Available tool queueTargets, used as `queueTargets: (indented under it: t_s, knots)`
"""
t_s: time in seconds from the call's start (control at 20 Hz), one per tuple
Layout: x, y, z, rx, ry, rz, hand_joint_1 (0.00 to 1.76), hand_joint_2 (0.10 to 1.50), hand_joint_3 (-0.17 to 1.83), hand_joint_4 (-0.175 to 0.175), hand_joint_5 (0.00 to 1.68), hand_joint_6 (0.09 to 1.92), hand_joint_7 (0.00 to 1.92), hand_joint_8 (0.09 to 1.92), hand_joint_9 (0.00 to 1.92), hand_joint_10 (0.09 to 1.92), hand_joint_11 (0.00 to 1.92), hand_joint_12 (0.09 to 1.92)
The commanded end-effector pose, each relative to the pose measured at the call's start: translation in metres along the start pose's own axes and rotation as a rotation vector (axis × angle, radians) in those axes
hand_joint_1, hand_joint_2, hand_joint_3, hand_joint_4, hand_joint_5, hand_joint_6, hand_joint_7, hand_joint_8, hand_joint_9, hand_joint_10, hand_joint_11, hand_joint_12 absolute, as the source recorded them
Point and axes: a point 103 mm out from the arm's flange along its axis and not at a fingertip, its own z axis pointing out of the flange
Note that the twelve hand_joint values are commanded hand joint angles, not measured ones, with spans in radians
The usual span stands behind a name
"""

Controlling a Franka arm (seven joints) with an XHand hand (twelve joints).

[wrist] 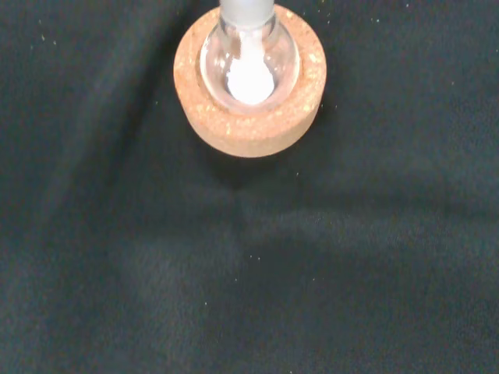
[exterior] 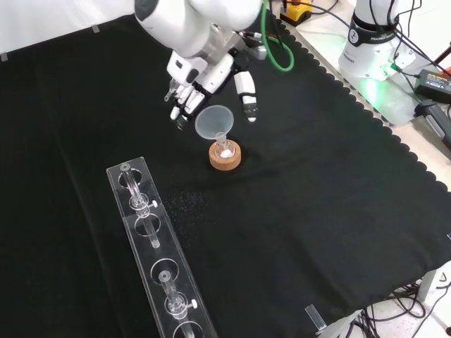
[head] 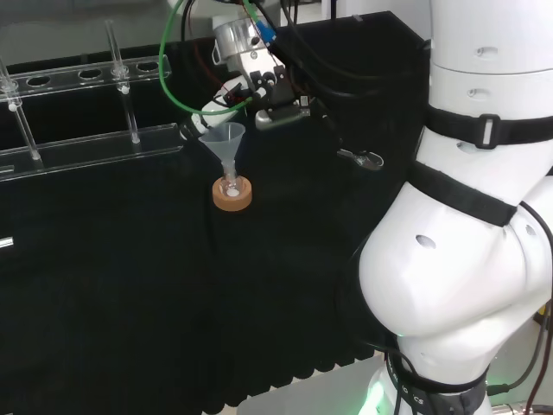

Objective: Remove the funnel from the round-bottom flask.

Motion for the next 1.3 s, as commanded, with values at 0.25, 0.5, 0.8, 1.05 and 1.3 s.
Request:
queueTargets:
  t_s: [0.25,0.5,0.8,1.05,1.3]
  knots:
    - [0.015,0.025,0.025,0.009,-0.095,0.021,0.02,0.68,0.02,0.013,0.0,0.09,0.0,0.09,0.0,0.09,0.0,1.32]
    - [0.008,0.036,0.029,0.046,-0.111,0.038,0.02,0.68,0.02,0.005,0.0,0.09,0.0,0.09,0.0,0.09,0.0,1.33]
    - [0.003,0.025,0.015,0.013,-0.142,0.079,0.03,0.69,0.02,0.003,0.0,0.09,0.0,0.09,0.0,0.09,0.0,1.33]
    - [0.004,0.022,0.001,-0.012,-0.181,0.106,0.03,0.69,0.02,0.004,0.0,0.09,0.0,0.09,0.0,0.09,0.0,1.34]
    - [-0.001,0.035,0.0,0.002,-0.179,0.109,0.04,0.7,0.02,0.003,0.0,0.09,0.0,0.09,0.0,0.09,0.0,1.36]
